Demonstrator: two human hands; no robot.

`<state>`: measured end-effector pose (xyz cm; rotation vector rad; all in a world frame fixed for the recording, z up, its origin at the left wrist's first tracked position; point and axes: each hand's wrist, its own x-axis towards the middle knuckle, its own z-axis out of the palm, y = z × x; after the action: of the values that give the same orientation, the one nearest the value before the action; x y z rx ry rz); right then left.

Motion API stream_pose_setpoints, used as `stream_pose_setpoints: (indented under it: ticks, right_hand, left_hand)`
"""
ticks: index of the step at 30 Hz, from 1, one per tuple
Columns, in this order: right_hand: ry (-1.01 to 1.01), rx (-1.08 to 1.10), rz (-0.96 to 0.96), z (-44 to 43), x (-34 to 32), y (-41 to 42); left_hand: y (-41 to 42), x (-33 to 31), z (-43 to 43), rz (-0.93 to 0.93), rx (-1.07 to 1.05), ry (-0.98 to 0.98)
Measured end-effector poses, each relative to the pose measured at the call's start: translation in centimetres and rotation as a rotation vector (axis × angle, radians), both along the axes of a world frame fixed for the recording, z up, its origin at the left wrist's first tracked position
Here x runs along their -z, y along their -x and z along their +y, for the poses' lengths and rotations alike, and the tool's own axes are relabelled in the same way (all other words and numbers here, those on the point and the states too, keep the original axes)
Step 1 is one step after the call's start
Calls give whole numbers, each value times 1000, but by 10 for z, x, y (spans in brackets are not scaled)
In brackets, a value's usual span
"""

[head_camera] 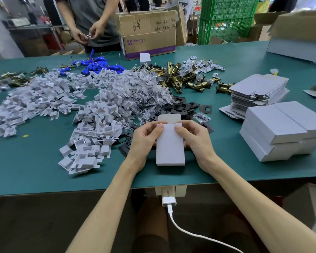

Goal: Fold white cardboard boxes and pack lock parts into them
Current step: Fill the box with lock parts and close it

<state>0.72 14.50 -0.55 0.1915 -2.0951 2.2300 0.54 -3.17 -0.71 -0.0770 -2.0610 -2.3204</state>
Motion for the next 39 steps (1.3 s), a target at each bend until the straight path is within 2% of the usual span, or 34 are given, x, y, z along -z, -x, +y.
stream_pose_setpoints:
  ticks: [9,20,32,36,39]
  right_hand:
    - [31,-41,-24,3,1,1]
    - [58,-77,-34,4,-1,-1]
    - [6,-89,-38,3,-5,-6]
    - [-7,-57,-13,2,-4,-5]
    - [21,-45,-8,2,-4,-5]
  left_hand:
    - [-3,-4,-2,-28,123,-56]
    - [-3,-4,-3,-19,124,-84]
    - [-3,-2,-1,70,95,47]
    - [-2,-2,-3,140,104,46]
    - [-1,-1,-3,115,107,-6]
